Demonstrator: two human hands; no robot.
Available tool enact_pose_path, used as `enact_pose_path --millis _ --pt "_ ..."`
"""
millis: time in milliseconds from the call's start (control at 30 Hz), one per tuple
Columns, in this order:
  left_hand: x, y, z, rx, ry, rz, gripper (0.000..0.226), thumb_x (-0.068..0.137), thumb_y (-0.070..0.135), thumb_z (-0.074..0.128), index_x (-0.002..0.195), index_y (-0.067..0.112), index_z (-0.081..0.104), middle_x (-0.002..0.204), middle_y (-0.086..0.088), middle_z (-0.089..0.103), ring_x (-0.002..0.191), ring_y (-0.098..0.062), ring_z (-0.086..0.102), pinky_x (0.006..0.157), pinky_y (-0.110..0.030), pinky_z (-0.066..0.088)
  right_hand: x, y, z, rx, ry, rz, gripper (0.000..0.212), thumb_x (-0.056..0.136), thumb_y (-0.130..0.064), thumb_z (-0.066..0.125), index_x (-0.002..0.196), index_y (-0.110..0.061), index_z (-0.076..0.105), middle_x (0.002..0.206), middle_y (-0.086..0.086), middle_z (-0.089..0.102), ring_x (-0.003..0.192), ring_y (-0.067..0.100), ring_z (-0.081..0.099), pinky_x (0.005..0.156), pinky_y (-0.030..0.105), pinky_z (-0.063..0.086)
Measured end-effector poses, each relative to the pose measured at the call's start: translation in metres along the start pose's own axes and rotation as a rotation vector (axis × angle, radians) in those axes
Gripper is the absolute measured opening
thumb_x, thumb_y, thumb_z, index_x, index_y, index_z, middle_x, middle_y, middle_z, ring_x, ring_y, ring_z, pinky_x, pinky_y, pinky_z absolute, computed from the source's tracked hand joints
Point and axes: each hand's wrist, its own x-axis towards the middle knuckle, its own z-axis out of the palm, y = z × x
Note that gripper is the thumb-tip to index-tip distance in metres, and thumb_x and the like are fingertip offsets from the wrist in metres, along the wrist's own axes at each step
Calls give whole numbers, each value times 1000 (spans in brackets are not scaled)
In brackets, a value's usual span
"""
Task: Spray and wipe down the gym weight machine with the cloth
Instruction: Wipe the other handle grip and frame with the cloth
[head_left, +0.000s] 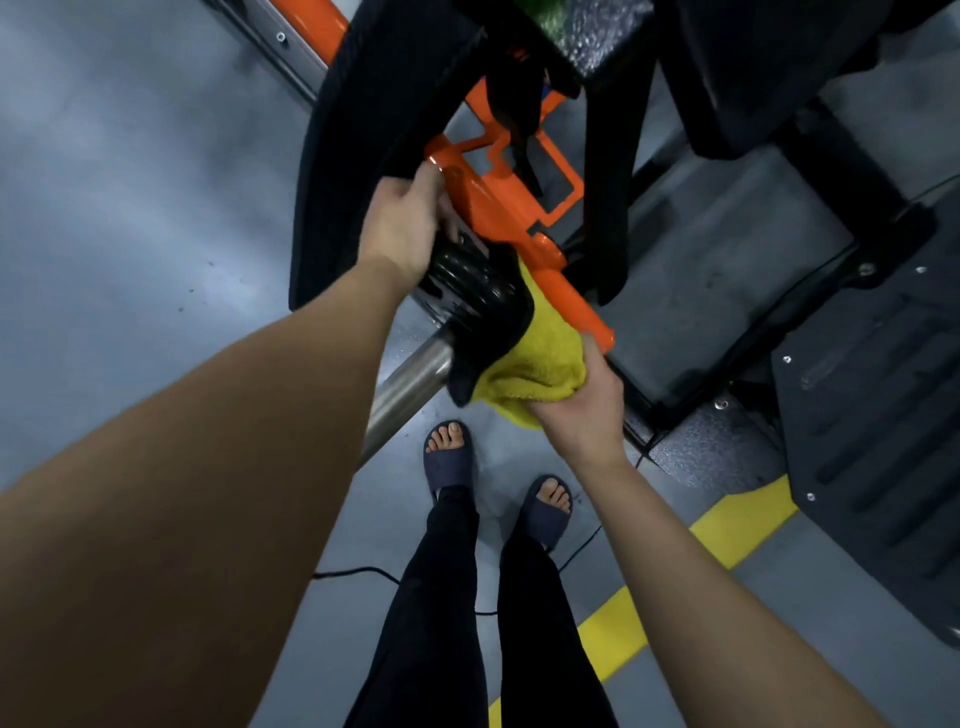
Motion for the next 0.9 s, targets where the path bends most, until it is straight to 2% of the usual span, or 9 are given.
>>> enact_pose_path --millis 100,167,267,333,467,600,733,833,900 --pt "-1 1 1 18 13 -53 54 86 47 43 41 24 61 59 -4 62 65 -23 59 86 -49 54 1 -14 2 0 63 0 48 63 -26 89 99 -31 58 88 -20 63 79 -1 60 70 25 47" --pt "2 -1 -5 19 41 -74 50 80 50 44 44 21 64 60 -4 66 66 -25 61 87 -49 56 -3 -37 8 24 126 -54 54 67 -22 89 105 -36 53 96 -21 58 86 5 54 78 27 45" --pt "9 -5 -9 6 56 -127 45 74 55 51 60 16 68 72 -7 70 72 -25 63 85 -42 54 -1 -71 22 -72 179 -231 60 68 -35 89 120 -28 58 108 -15 54 101 10 53 80 29 41" --pt "5 -4 -8 46 47 -151 38 80 55 55 66 20 64 72 1 65 70 -18 59 75 -32 49 8 -82 29 -266 148 -219 62 74 -49 83 125 -25 56 113 -10 58 108 17 56 82 35 43" --pt "8 -5 -13 3 37 -159 39 66 57 55 59 19 61 64 2 62 69 -20 58 74 -36 49 16 -77 25 -400 98 -191 56 82 -59 72 125 -26 56 114 -7 63 105 19 60 77 33 39" --pt "12 -10 -14 32 -35 -80 47 78 55 49 53 19 67 72 -14 69 70 -26 64 86 -45 55 6 -30 5 -128 -10 -21 50 69 -52 83 108 -40 55 95 -17 63 83 6 58 71 27 42" --pt "14 -14 -14 89 -53 -44 53 87 49 39 58 21 72 78 -6 76 83 -26 71 96 -41 53 -2 11 -1 -119 -56 54 43 63 -58 71 101 -43 58 80 -16 67 73 -4 62 60 11 44" --pt "7 -4 -18 312 -19 22 55 95 52 38 85 15 78 87 -3 77 85 -20 72 88 -38 56 -4 8 3 -112 -8 32 29 74 -45 70 98 -35 59 81 -11 68 75 3 63 62 21 46" --pt "-3 3 -17 485 10 225 51 95 56 43 91 16 75 82 -3 75 75 -22 70 75 -42 58 -7 1 5 -186 14 22 30 79 -45 67 102 -27 61 91 1 72 86 27 66 67 33 43"
